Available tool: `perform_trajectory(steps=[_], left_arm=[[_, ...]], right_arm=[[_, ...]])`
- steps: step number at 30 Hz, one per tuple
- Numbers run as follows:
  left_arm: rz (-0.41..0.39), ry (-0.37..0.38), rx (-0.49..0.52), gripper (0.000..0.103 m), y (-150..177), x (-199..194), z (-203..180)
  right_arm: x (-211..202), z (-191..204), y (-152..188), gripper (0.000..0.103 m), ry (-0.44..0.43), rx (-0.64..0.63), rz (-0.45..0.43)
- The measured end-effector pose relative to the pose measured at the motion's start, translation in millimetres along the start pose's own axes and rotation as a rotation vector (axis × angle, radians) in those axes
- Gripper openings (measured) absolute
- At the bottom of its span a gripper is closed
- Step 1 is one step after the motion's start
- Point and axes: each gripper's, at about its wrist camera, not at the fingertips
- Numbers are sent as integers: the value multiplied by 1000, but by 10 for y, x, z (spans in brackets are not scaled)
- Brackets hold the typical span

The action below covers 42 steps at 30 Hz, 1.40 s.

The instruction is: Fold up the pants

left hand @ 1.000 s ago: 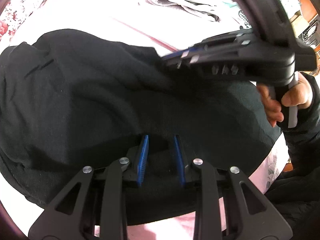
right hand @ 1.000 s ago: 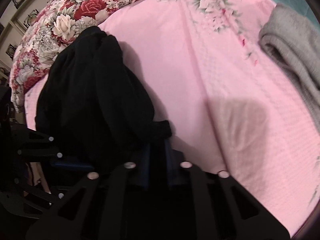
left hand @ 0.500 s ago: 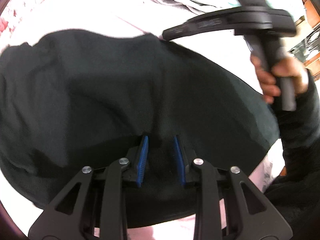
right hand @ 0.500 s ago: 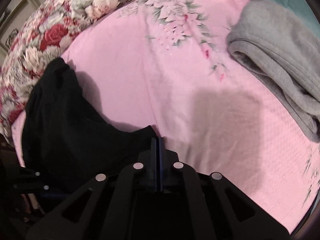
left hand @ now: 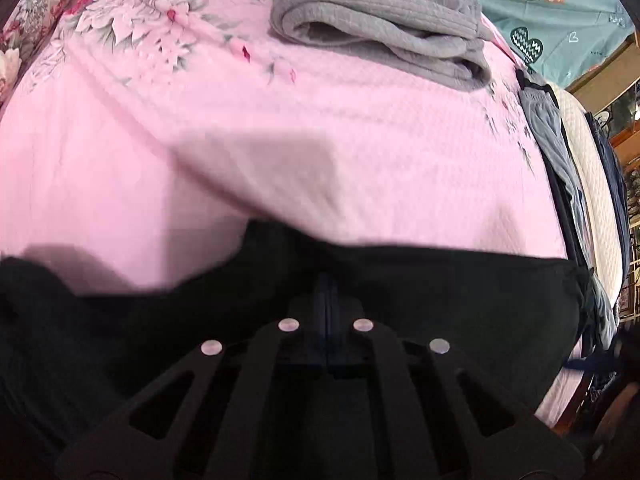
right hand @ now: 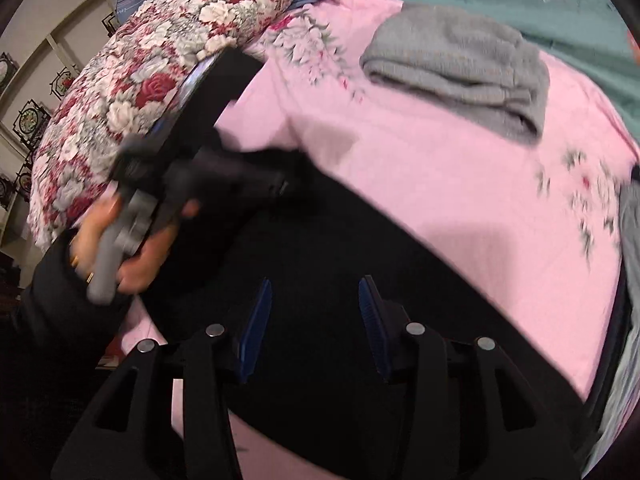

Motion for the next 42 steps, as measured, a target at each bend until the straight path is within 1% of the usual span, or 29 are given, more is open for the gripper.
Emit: perform_trajectory(steps=[2, 4, 6, 8, 9, 12, 13, 14, 15, 17, 18, 19, 20, 21, 22, 23, 24, 25, 27, 28, 30, 32, 34, 36, 39, 42], left_arm=[[5, 2, -11, 3, -35, 18, 28], [-2, -20, 2, 3, -23, 9, -21], [-14, -57, 25, 3, 3, 6, -108], [-18, -68, 29, 3, -1, 40, -146], [-17, -62, 23, 3, -13, 40, -149], [-7, -28, 2, 3, -53, 44, -101], [-6, -14, -7, 3, -59, 43, -82], [-5, -7, -12, 3, -61, 36, -68], [-4, 0, -14, 3, -64, 28, -64], [-13, 12, -20, 3, -43, 4, -55], [-21, 16, -20, 3, 23, -83, 19], [-30, 11, -20, 14, 55, -128, 9], [-47, 7, -16, 37, 101, -201, 1], [-89, 7, -6, 48, 180, -341, -36], [-130, 8, 7, 59, 264, -472, -76], [-168, 8, 24, 62, 359, -603, -128], [-198, 11, 41, 63, 477, -730, -191], [-212, 15, 49, 65, 577, -810, -237], [-213, 28, 63, 68, 776, -887, -337], [-198, 39, 65, 68, 875, -872, -388], [-149, 55, 68, 68, 995, -742, -503], [-108, 41, 77, 68, 1074, -584, -615], [-63, 14, 89, 68, 1152, -430, -711], [-34, 3, 82, 68, 1194, -335, -757], [-19, -19, 62, 68, 1231, -309, -762], [-3, -32, 35, 68, 1235, -263, -742]], right_arm=[[4, 65, 179, 46, -37, 20, -13], [41, 125, 269, 46, -70, 30, -9], [152, 203, 297, 46, -88, 39, -6], [330, 302, 311, 46, -120, 46, 25], [408, 348, 319, 46, -126, 42, 41], [743, 481, 380, 48, -100, 40, 132], [764, 513, 405, 47, -85, 39, 111], [753, 550, 410, 47, -70, 30, 113], [719, 552, 414, 47, -75, 38, 115], [553, 465, 431, 47, -110, 89, 74], [432, 381, 450, 48, -118, 125, 42], [247, 221, 504, 51, -116, 187, -7], [100, 70, 573, 57, -109, 241, -44], [-109, -168, 717, 64, -95, 328, -95], [-279, -370, 876, 65, -78, 402, -134], [-428, -551, 1041, 69, -58, 468, -164], [-551, -695, 1187, 72, -38, 522, -186], [-761, -937, 1493, 72, 3, 613, -221], [-1002, -1222, 1863, 72, 70, 720, -257], [-1151, -1399, 2119, 72, 113, 795, -283], [-1350, -1700, 2539, 72, 153, 922, -318], [-1409, -1902, 2760, 72, 142, 972, -334], [-1359, -2098, 2853, 72, 106, 974, -324], [-1262, -2218, 2853, 72, 70, 983, -306], [-1102, -2440, 2871, 72, 73, 994, -258], [-998, -2573, 2890, 72, 45, 983, -253]])
Point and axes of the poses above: each gripper's, at about its wrist camera, not at the fingertips, and x roughly the way its jaws point, z to its left, y to its underside, and after that the axes turned 2 degrees about z, right-handed
